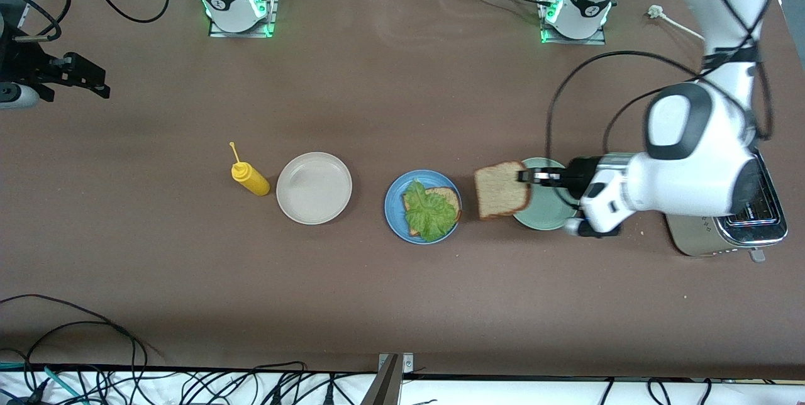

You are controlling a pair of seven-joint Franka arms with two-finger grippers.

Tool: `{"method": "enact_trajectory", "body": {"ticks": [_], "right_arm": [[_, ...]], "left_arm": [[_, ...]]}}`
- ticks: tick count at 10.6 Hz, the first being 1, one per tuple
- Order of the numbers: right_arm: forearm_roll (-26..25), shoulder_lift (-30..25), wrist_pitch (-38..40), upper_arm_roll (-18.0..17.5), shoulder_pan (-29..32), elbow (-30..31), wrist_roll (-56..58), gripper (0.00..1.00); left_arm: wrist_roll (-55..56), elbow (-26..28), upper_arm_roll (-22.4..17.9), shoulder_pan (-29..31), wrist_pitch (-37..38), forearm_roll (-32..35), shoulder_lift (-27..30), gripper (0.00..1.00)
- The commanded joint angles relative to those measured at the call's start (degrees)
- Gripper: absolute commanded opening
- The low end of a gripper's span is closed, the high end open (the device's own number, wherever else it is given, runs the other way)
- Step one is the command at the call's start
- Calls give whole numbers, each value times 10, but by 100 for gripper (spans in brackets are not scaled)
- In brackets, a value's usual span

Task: Make sandwich in blue plate with both arms
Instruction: 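Carry the toast with the left gripper over the blue plate, then lower the toast onto the lettuce and open the left gripper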

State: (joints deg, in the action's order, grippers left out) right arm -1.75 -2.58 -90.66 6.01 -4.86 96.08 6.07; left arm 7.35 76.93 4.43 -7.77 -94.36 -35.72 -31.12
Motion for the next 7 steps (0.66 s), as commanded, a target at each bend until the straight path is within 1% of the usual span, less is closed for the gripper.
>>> {"method": "enact_trajectory", "body": {"ticks": [1, 2, 3, 4, 5, 7], "right_arm": [[-23, 1, 21, 3, -9, -10, -19, 100], [-25, 2, 16, 5, -7, -12, -13, 100], [-16, 4, 15, 9, -5, -13, -17, 100], [6, 6, 18, 13, -3, -23, -12, 100], [5, 6, 20, 12, -3, -28, -11, 100], [9, 12, 15, 11, -4, -29, -9, 100]], "left_arm": [[70, -6, -12, -69, -63, -82, -59, 0], [83, -7, -13, -93, -100, -83, -75, 0], [90, -8, -13, -116, -147, -84, -90, 0], [93, -14, -13, -134, -180, -84, -105, 0], [106, -14, -13, -143, -197, -84, -114, 0], [106, -17, -12, -145, -202, -84, -124, 0]]}}
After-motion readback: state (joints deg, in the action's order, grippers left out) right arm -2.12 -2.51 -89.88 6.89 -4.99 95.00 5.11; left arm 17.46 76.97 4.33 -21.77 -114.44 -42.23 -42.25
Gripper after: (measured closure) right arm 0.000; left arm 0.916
